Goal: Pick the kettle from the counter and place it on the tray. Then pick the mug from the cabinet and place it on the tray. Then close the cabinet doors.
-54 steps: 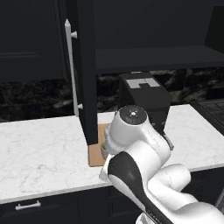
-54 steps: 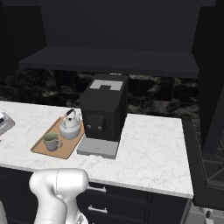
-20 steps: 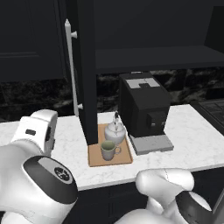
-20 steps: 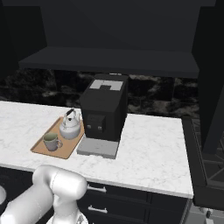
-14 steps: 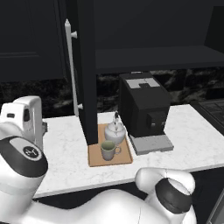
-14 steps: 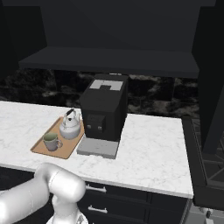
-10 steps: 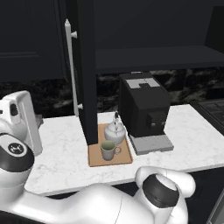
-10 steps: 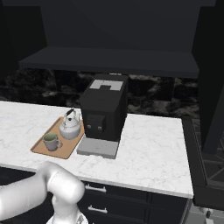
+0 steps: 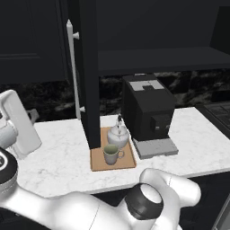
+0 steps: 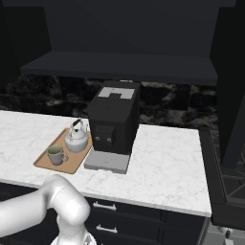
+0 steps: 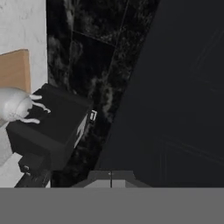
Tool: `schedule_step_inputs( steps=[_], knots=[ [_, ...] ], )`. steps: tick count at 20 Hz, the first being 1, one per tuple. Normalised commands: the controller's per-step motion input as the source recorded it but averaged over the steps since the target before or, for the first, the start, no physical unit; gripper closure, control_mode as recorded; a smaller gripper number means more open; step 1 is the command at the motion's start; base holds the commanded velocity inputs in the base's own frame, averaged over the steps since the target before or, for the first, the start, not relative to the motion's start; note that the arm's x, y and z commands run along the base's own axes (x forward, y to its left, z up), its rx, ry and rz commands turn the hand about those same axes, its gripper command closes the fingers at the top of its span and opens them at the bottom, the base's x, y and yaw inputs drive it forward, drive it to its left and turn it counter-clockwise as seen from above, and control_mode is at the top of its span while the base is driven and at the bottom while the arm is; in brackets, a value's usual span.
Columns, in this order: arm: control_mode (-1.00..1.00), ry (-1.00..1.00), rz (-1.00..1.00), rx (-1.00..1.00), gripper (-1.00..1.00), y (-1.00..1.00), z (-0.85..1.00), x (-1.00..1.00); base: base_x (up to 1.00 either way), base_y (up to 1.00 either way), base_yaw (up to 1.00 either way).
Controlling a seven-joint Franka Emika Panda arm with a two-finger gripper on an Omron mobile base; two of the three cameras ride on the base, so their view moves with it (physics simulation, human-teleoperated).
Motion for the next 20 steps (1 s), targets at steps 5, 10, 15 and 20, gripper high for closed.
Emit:
schedule_step_inputs(
  steps=[5,10,15,20],
  knots=[
    [-1.00,-0.01,-0.01,-0.04,1.00,-0.62,0.26,0.09,0.00,0.00,0.00],
    [-1.00,0.00,0.00,-0.03,1.00,-0.98,0.15,0.04,0.00,0.00,0.00],
    [-1.00,0.00,0.00,-0.03,1.00,-1.00,0.09,0.00,0.00,0.00,0.00],
    [-1.00,0.00,0.00,-0.02,1.00,-1.00,0.13,0.00,0.00,0.00,0.00]
  ],
)
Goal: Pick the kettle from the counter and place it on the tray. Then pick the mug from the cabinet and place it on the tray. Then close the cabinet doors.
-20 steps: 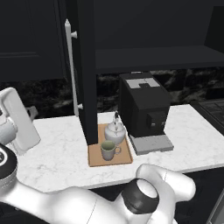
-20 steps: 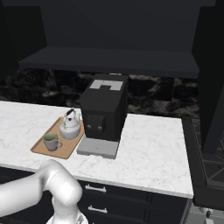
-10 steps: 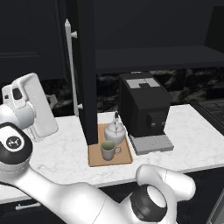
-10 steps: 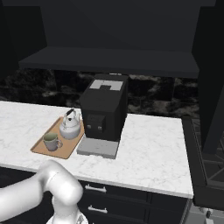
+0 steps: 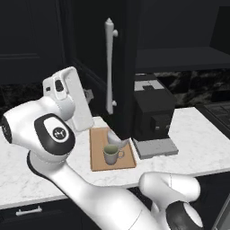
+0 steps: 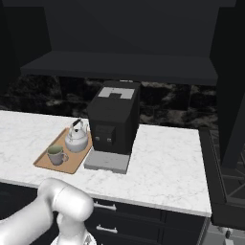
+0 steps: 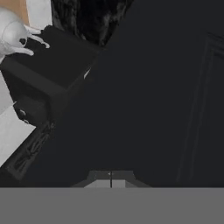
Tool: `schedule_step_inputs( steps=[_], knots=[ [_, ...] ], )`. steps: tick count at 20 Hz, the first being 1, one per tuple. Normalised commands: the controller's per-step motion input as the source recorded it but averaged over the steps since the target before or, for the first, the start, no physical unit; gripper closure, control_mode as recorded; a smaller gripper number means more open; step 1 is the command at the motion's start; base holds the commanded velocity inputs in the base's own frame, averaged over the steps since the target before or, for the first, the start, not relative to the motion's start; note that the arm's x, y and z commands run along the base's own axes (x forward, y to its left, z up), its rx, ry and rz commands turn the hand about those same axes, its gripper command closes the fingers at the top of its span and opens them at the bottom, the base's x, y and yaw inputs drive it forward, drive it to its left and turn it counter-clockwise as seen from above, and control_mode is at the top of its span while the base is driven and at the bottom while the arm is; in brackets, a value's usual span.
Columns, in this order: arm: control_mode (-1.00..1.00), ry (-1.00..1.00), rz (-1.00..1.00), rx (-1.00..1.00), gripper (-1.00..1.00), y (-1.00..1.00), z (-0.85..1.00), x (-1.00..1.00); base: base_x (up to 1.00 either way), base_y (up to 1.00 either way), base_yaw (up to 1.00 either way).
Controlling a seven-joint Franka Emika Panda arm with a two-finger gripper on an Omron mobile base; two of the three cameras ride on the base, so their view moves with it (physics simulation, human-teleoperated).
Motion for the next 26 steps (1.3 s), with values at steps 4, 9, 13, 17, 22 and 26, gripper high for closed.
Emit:
schedule_step_inputs(
  steps=[4,9,13,17,22,26],
  knots=[
    [-1.00,0.00,0.00,-0.02,1.00,-1.00,0.10,0.00,0.00,0.00,0.00],
    [-1.00,0.01,0.03,0.00,1.00,-0.78,-0.01,0.27,0.00,0.00,0.00],
    [-1.00,0.03,0.01,0.00,1.00,-0.56,0.16,0.24,0.00,0.00,0.00],
    [-1.00,0.00,0.05,0.00,1.00,-0.59,0.59,0.16,0.00,0.00,0.00],
    [-1.00,0.04,0.04,0.00,1.00,-0.67,0.09,0.39,0.00,0.00,0.00],
    [-1.00,0.03,0.00,0.00,1.00,-0.71,0.00,0.13,0.00,0.00,0.00]
  ],
)
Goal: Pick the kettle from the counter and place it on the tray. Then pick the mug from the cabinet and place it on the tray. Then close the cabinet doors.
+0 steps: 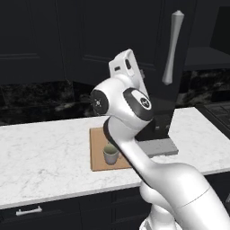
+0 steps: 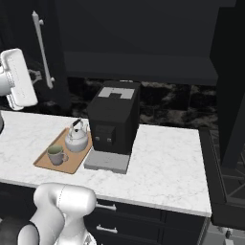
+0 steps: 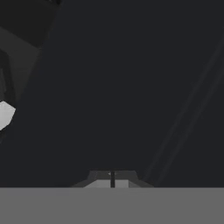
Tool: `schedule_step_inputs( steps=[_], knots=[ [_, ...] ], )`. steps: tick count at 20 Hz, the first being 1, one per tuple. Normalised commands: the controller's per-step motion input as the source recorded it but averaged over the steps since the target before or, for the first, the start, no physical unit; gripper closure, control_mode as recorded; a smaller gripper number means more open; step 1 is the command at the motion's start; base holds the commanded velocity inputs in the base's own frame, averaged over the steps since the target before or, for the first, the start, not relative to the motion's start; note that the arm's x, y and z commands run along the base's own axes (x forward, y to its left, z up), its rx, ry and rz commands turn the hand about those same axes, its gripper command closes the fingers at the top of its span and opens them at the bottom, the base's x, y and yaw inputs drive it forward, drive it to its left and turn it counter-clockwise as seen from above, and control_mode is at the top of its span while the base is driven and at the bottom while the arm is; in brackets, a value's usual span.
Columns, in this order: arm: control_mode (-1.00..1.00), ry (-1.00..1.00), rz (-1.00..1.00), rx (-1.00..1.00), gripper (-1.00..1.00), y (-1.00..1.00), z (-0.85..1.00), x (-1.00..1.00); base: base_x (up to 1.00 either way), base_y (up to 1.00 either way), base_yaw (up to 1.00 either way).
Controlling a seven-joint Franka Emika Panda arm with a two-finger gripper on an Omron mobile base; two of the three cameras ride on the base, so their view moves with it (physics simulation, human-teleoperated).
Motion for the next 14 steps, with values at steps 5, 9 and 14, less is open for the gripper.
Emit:
schedule_step_inputs(
  steps=[5,9,14],
  knots=[
    [-1.00,0.00,0.00,0.00,1.00,-0.80,0.00,0.07,0.00,0.00,0.00],
    [-1.00,0.00,0.00,0.00,1.00,-0.83,-0.02,0.28,0.00,0.00,0.00],
    [-1.00,0.00,0.00,0.00,1.00,-0.77,-0.10,0.35,0.00,0.00,0.00]
  ],
)
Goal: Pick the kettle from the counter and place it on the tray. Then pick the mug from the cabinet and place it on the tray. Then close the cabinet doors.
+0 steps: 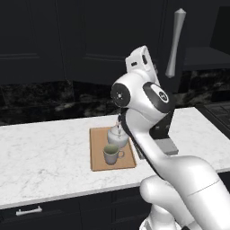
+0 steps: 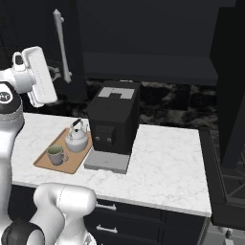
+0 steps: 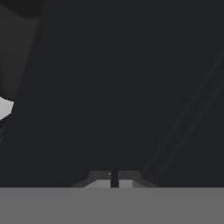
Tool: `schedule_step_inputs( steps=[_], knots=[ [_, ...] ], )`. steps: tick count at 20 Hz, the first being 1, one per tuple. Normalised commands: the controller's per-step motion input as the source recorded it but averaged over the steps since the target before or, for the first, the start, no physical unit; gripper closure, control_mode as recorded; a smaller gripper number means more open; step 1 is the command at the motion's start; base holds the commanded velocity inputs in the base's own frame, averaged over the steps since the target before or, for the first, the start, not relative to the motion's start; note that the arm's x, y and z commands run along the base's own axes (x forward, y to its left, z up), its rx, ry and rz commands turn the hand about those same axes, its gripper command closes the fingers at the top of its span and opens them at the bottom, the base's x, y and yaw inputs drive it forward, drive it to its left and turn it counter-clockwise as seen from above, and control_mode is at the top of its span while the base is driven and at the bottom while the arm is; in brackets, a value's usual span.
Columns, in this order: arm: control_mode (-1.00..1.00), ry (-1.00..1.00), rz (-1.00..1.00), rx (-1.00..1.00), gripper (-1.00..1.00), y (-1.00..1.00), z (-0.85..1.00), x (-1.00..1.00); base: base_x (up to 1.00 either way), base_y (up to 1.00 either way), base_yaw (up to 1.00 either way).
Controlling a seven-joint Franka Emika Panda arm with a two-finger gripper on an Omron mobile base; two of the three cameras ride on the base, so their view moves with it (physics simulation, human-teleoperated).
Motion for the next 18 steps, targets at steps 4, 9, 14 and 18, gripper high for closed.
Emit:
schedule_step_inputs(
  steps=[4,9,14,18],
  knots=[
    [-1.00,0.00,0.00,0.00,1.00,-0.47,-0.07,0.53,0.00,0.00,0.00],
    [-1.00,0.00,0.00,0.06,1.00,-0.21,0.00,0.60,0.00,0.00,0.00],
    [-1.00,0.00,0.00,0.10,1.00,-0.19,0.00,0.56,0.00,0.00,0.00],
    [-1.00,0.00,0.00,0.09,1.00,-0.11,0.00,0.56,0.00,0.00,0.00]
  ],
)
